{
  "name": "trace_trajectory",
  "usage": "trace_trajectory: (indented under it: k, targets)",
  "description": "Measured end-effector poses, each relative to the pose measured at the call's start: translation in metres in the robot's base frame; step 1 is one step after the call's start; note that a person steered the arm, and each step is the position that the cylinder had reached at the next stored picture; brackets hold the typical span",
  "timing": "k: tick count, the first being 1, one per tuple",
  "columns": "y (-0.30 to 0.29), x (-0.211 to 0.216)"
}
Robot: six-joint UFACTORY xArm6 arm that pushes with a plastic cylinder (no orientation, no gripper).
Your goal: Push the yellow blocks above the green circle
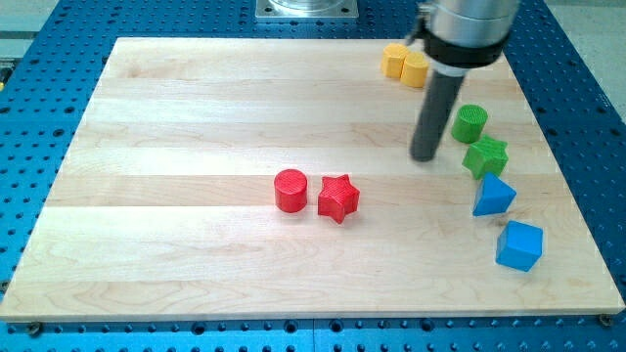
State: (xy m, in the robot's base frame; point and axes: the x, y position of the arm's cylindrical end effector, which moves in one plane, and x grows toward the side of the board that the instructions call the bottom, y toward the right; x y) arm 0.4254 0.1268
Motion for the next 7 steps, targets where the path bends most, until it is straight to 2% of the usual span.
trace_trajectory:
  k: [1,2,3,4,6,7]
  targets:
    - [0.034,-0.032]
    - [0.011,-0.071]
    - [-0.062,-0.081]
    - [-0.098,-0.131]
    - [-0.099,-0.154]
    - [-0.040,-0.165]
